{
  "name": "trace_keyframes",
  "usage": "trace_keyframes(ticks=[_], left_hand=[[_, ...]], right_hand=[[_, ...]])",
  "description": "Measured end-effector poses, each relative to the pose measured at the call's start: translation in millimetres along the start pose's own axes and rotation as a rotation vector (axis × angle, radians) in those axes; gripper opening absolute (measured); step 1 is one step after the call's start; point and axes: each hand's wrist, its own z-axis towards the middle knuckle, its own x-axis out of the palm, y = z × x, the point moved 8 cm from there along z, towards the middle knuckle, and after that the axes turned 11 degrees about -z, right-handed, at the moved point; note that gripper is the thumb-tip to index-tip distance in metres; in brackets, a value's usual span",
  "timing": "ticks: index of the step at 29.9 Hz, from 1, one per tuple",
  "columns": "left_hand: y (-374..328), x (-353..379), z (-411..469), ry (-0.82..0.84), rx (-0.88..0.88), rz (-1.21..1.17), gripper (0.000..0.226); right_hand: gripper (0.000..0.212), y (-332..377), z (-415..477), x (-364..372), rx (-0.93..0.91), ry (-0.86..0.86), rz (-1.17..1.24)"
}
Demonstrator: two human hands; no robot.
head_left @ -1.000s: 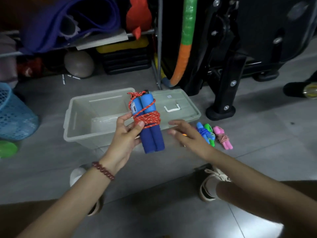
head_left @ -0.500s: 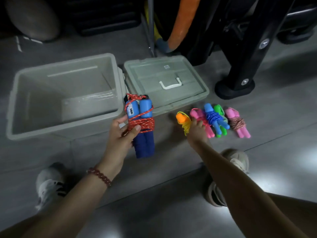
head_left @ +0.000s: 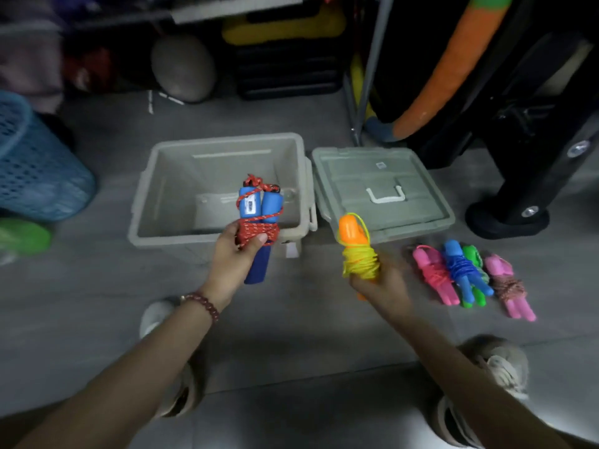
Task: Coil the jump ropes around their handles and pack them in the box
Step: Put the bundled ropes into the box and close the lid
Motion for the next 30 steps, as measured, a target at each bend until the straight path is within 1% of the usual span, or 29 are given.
trace_keyframes(ticks=[2, 4, 6, 7, 8, 10, 12, 15, 16, 19, 22, 23, 25, 28, 30], left_hand=[[-3.5, -40.8, 10.7, -0.106, 0.046, 0.083, 0.020], [-1.6, -74.0, 22.7, -0.156, 0.074, 0.149, 0.019], [6.1, -93.3, 35.4, -0.136, 0.032, 0.215, 0.037], [11.9, -98.2, 39.8, -0.133, -0.023, 0.241, 0.045], [18.0, -102.4, 44.5, -0.139, -0.075, 0.262, 0.050], [29.2, -109.2, 50.8, -0.151, -0.135, 0.321, 0.053], [34.8, -101.5, 46.2, -0.125, -0.131, 0.364, 0.050], [45.6, -86.4, 26.2, -0.077, -0.135, 0.358, 0.047], [48.4, -80.9, 15.3, -0.060, -0.142, 0.362, 0.048], [59.9, -66.5, -14.1, -0.027, -0.197, 0.364, 0.062], [64.7, -51.8, -46.7, 0.014, -0.227, 0.358, 0.063], [67.5, -50.8, -53.3, 0.023, -0.231, 0.357, 0.060], [72.3, -52.2, -59.6, 0.056, -0.229, 0.321, 0.056], [71.3, -58.3, -55.2, 0.041, -0.195, 0.219, 0.074], [62.0, -59.7, -45.9, 0.013, -0.169, 0.215, 0.068]], right_hand=[[0.054, 37.5, 13.4, 32.7, -0.045, 0.109, -0.026], [0.055, 68.0, 31.6, 65.1, -0.133, 0.110, -0.160], [0.057, 89.0, 47.7, 99.2, -0.216, 0.128, -0.376], [0.061, 94.3, 53.9, 115.5, -0.238, 0.158, -0.447], [0.064, 95.7, 59.2, 128.9, -0.246, 0.196, -0.510], [0.065, 96.4, 63.8, 145.1, -0.197, 0.260, -0.679], [0.063, 90.9, 63.0, 138.9, -0.132, 0.265, -0.784], [0.062, 79.2, 52.0, 117.8, -0.072, 0.251, -0.752], [0.061, 73.8, 43.8, 110.2, -0.060, 0.254, -0.731], [0.059, 54.1, 16.0, 88.1, -0.023, 0.282, -0.704], [0.057, 34.8, -10.2, 77.1, 0.010, 0.305, -0.678], [0.057, 30.0, -16.1, 77.0, 0.017, 0.317, -0.678], [0.058, 26.3, -21.2, 77.9, 0.008, 0.332, -0.693], [0.057, 36.9, -9.6, 73.6, -0.043, 0.287, -0.742], [0.057, 50.7, 3.8, 71.6, -0.067, 0.260, -0.782]])
